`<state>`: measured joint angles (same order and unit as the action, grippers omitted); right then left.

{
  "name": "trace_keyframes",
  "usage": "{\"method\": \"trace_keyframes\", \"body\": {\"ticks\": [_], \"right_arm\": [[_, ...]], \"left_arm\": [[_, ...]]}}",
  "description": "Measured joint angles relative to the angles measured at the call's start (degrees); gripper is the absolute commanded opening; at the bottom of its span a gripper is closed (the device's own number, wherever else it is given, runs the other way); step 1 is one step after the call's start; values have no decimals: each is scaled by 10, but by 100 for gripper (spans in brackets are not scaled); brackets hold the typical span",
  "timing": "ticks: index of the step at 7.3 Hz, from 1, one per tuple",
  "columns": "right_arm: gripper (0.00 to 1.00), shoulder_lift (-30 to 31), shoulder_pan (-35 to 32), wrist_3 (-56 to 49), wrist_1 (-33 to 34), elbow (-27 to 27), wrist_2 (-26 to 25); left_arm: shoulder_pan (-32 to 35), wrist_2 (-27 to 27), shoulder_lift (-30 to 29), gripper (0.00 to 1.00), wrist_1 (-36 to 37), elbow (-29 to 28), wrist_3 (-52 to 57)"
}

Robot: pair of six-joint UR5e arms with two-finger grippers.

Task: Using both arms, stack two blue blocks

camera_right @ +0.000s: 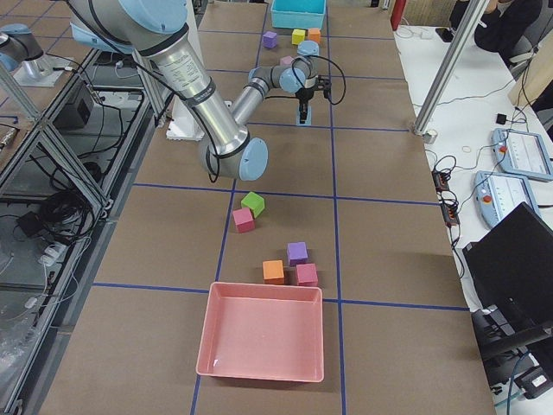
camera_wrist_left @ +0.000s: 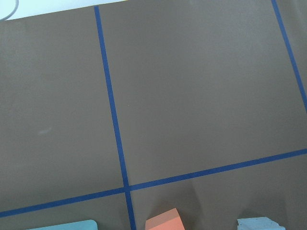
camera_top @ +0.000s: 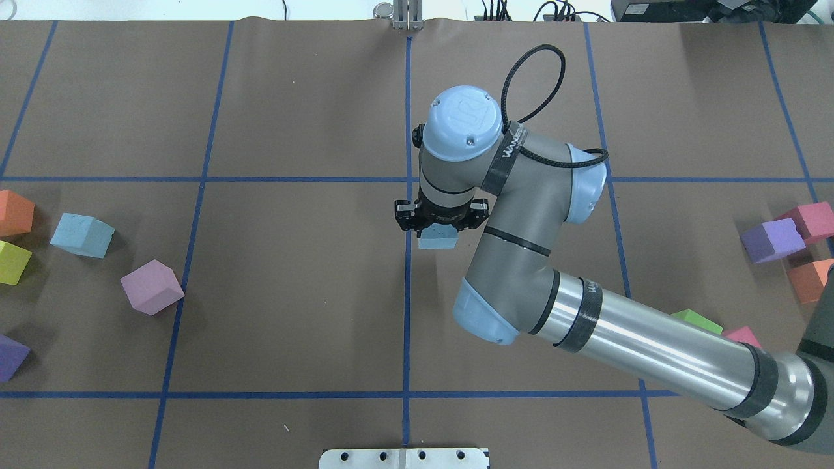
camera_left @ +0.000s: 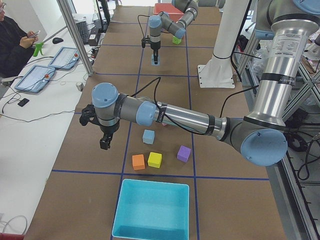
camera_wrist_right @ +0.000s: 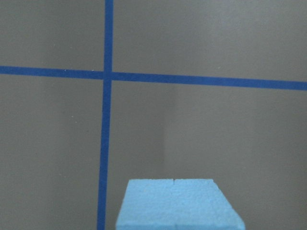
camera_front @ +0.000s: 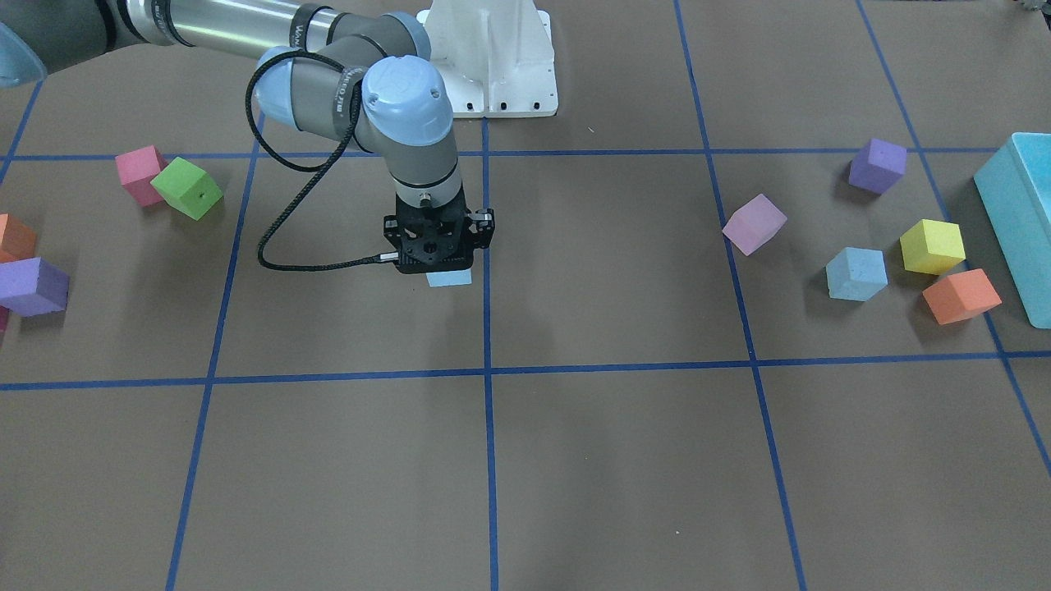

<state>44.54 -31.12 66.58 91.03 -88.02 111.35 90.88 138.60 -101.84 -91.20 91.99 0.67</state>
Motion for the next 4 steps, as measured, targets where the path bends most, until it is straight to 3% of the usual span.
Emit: {"method": "trace_keyframes", "body": {"ticks": [4], "right_arm": [[40,-33,42,65,-45,62,-40]], "left_arm": [[-2,0,-1,98,0,0,-2]]}}
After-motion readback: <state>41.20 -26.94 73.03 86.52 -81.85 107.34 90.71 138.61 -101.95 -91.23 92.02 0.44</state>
